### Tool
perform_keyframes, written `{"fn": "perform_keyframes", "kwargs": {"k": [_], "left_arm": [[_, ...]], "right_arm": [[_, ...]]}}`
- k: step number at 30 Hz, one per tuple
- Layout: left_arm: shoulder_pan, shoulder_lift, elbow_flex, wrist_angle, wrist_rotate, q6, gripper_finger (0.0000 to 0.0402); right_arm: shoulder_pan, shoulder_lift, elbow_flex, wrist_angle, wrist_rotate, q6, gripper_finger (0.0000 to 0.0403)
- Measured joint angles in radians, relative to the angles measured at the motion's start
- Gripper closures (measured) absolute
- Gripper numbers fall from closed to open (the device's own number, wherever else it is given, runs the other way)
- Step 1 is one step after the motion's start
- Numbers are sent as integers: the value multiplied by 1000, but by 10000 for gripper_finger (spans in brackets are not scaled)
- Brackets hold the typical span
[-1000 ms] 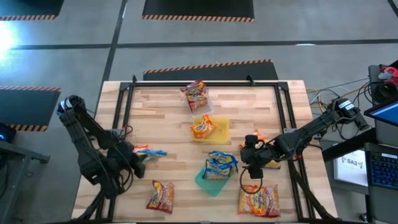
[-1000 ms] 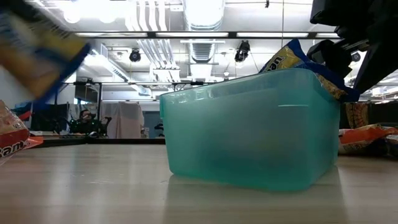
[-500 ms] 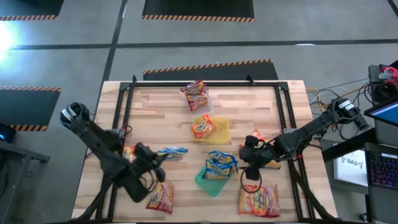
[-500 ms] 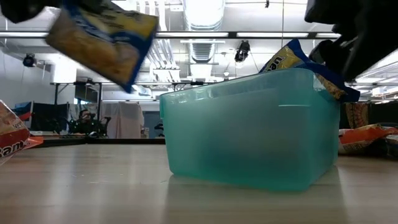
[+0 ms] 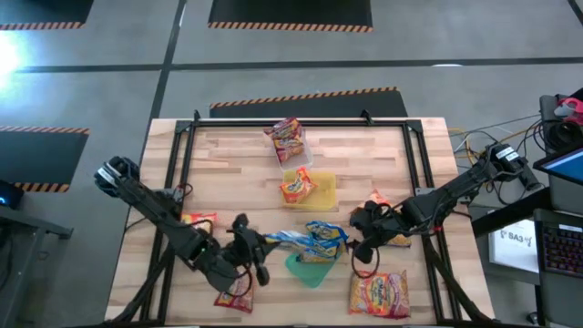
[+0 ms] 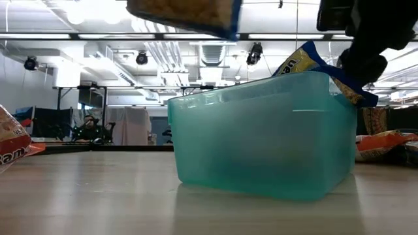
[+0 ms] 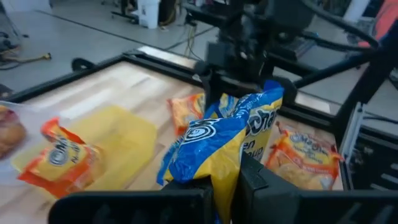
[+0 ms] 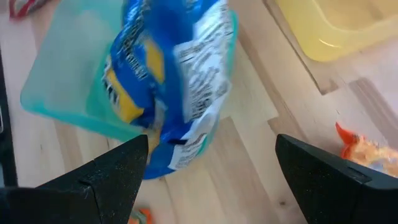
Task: Sort Maruchan noodles
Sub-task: Put the blue noodle pack into the green bin
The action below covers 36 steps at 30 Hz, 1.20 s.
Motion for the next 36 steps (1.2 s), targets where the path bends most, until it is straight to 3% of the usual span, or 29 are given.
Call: {"fn": "perform_keyframes", "kwargs": {"k": [10, 20, 27, 36], "left_arm": [[38, 152, -1, 206, 121, 36, 401], [50, 203, -1, 318, 190, 58, 401], [116, 279, -1, 434, 340, 62, 401], [151, 325, -1, 450, 365, 65, 401]], "right_arm": [[-2, 5, 0, -4, 25, 25, 62], [-2, 6, 0, -2, -10, 46, 62], [-22, -6, 0, -2, -174, 94, 62], [-21, -11, 60, -56, -193, 61, 62]]}}
